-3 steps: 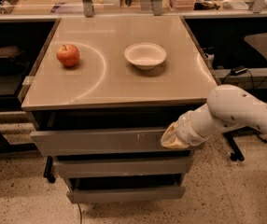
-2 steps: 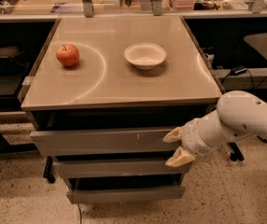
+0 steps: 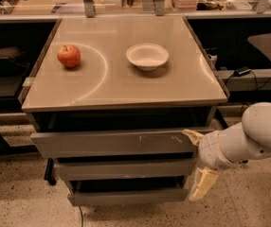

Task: Close top drawer

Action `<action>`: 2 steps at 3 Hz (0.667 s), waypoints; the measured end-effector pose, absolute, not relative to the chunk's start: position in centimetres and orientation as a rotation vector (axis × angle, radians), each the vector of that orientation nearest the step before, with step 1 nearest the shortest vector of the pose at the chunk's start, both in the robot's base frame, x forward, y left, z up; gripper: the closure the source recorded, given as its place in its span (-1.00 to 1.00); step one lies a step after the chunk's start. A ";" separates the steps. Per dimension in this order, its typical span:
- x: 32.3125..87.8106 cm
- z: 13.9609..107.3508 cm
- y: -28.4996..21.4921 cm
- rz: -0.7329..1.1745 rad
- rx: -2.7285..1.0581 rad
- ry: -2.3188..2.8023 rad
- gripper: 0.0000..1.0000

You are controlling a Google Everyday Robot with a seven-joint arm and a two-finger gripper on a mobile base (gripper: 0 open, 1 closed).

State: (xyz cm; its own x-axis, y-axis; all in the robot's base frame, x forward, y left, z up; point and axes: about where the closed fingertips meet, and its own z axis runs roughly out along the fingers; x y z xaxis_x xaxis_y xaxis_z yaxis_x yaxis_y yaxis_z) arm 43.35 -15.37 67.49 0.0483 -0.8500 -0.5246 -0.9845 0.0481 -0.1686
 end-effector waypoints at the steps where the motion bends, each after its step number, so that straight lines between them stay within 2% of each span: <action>1: 44.6 66.9 -14.8 0.346 -1.847 1.863 -0.64; 2: 46.6 65.0 -14.6 0.371 -1.839 1.922 -0.18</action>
Offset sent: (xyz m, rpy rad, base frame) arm 0.0593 0.0078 -0.0508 -0.0497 0.1256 -0.0714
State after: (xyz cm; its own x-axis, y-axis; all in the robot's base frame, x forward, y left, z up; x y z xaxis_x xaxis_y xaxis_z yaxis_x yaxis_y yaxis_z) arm 46.57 -14.59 65.03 -0.0084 -0.8691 -0.4945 -0.9907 0.0743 -0.1138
